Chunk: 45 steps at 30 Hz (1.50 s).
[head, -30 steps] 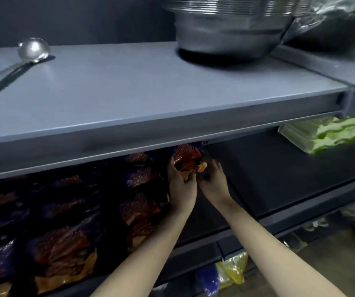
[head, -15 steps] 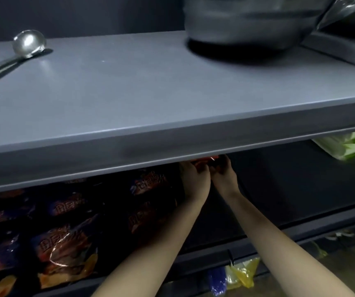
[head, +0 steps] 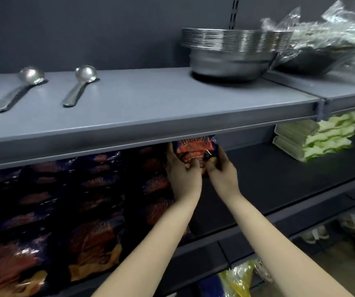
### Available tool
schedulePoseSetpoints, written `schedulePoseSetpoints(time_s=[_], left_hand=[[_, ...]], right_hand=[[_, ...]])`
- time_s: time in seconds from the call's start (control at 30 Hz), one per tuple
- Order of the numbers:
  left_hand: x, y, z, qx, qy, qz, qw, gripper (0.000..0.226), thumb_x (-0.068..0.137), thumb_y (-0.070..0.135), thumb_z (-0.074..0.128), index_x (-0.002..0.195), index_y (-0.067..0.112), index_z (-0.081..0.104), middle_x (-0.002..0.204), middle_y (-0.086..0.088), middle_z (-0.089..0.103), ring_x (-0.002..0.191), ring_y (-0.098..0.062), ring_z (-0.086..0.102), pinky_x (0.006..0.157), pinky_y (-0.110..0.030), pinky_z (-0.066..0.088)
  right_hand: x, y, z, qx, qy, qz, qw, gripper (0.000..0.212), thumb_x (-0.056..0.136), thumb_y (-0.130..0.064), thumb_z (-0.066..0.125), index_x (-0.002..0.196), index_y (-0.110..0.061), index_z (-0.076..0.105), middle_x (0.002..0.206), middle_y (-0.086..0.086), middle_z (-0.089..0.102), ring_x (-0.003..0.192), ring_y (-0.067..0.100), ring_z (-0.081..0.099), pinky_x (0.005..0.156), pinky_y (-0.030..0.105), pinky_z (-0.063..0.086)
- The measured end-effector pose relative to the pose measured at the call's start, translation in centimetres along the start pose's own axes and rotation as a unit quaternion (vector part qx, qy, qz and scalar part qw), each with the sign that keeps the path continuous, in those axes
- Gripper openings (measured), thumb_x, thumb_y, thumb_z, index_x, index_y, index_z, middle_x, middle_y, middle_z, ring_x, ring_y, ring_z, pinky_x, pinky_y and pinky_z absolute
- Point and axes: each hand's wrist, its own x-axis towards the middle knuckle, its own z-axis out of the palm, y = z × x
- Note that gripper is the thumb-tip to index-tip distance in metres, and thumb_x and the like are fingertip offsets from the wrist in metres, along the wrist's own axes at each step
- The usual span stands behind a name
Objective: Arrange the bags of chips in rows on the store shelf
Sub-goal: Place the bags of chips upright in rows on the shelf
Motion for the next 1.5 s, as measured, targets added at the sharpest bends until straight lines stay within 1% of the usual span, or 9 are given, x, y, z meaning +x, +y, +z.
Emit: schedulePoseSetpoints(time_s=[0.13, 0.4, 0.57, 0.7, 0.8, 0.9, 1.0, 1.2, 1.5], left_hand=[[-1.1, 0.7, -6.7, 0.036, 0.025, 0.018, 0.999, 0.068, 0.085, 0.017, 0.058, 0.145, 0.026, 0.026, 0.144, -0.004, 0.040, 0.131, -0.025, 0.038, 0.106, -0.047, 0.035], [-1.6, -0.8, -21.6, 0.052, 0.102, 0.008, 0.993, 0.063, 0.084, 0.014, 0.056, 0.140, 0.030, 0.031, 0.135, -0.002, 0.048, 0.122, -0.025, 0.047, 0.101, -0.049, 0.041], [-3.1, -1.6, -29.9, 0.034, 0.145, -0.005, 0.989, 0.066, 0.073, 0.026, 0.052, 0.137, 0.032, 0.034, 0.127, -0.003, 0.055, 0.118, -0.026, 0.051, 0.098, -0.049, 0.043], [-4.7, -2.1, -37.1, 0.033, 0.156, -0.008, 0.987, 0.061, 0.085, 0.014, 0.054, 0.140, 0.028, 0.032, 0.121, 0.002, 0.051, 0.114, -0.021, 0.050, 0.098, -0.040, 0.043], [-5.6, -2.2, -42.8, 0.044, 0.161, -0.002, 0.986, 0.055, 0.090, 0.014, 0.049, 0.140, 0.028, 0.032, 0.105, 0.014, 0.052, 0.096, -0.006, 0.055, 0.093, -0.030, 0.046], [-6.3, -1.7, -47.9, 0.016, 0.161, -0.021, 0.987, 0.042, 0.099, 0.022, 0.038, 0.140, 0.028, 0.032, 0.110, 0.019, 0.053, 0.089, 0.016, 0.049, 0.080, -0.008, 0.040], [-6.4, -1.9, -52.1, -0.022, 0.171, -0.056, 0.983, 0.047, 0.100, 0.040, 0.027, 0.144, 0.024, 0.032, 0.145, 0.004, 0.039, 0.131, -0.009, 0.036, 0.110, -0.029, 0.026], [-5.4, -5.3, -55.5, -0.068, 0.143, -0.109, 0.981, 0.097, 0.060, 0.090, 0.035, 0.140, 0.036, 0.037, 0.146, 0.009, 0.041, 0.134, -0.012, 0.037, 0.114, -0.043, 0.025], [-6.1, -4.3, -53.2, 0.001, 0.107, -0.090, 0.990, 0.046, 0.101, 0.038, 0.027, 0.143, 0.022, 0.033, 0.142, 0.004, 0.040, 0.129, -0.011, 0.035, 0.102, -0.023, 0.024]], right_hand=[[-3.6, -2.6, 4.4, 0.001, -0.031, 0.015, 0.999, 0.063, 0.087, -0.009, 0.050, 0.146, -0.025, 0.031, 0.078, -0.004, 0.063, 0.075, 0.007, 0.059, 0.070, 0.019, 0.048], [-12.1, -7.7, 15.5, -0.005, -0.114, -0.002, 0.993, 0.066, 0.090, -0.008, 0.050, 0.148, -0.021, 0.022, 0.078, 0.000, 0.062, 0.058, 0.010, 0.049, 0.049, 0.009, 0.037], [-17.4, -10.4, 21.3, -0.001, -0.143, -0.011, 0.990, 0.067, 0.088, -0.009, 0.050, 0.148, -0.025, 0.025, 0.100, 0.006, 0.068, 0.084, 0.024, 0.064, 0.053, 0.013, 0.042], [-21.6, -12.3, 26.3, 0.011, -0.182, -0.036, 0.983, 0.066, 0.085, -0.007, 0.050, 0.144, -0.029, 0.030, 0.075, -0.003, 0.063, 0.049, -0.003, 0.051, 0.046, 0.007, 0.036], [-24.5, -13.6, 29.9, 0.006, -0.214, -0.047, 0.976, 0.057, 0.086, -0.011, 0.053, 0.139, -0.024, 0.038, 0.083, -0.004, 0.063, 0.071, 0.003, 0.059, 0.057, 0.013, 0.042], [-26.6, -15.0, 32.6, 0.004, -0.245, -0.051, 0.968, 0.055, 0.088, -0.012, 0.053, 0.139, -0.022, 0.038, 0.083, -0.004, 0.061, 0.072, 0.005, 0.057, 0.056, 0.004, 0.040], [-27.8, -16.3, 34.5, 0.000, -0.262, -0.056, 0.963, 0.046, 0.092, -0.015, 0.050, 0.137, -0.018, 0.043, 0.091, -0.006, 0.058, 0.089, 0.015, 0.061, 0.057, 0.000, 0.036], [-28.3, -17.3, 36.0, 0.012, -0.271, -0.051, 0.961, 0.038, 0.093, -0.010, 0.049, 0.131, -0.012, 0.047, 0.113, 0.009, 0.063, 0.108, 0.026, 0.057, 0.076, 0.024, 0.042], [-27.0, -14.4, 35.5, 0.017, -0.248, -0.015, 0.969, 0.043, 0.092, -0.007, 0.049, 0.133, -0.016, 0.039, 0.105, -0.005, 0.052, 0.085, 0.010, 0.051, 0.066, 0.017, 0.040]])
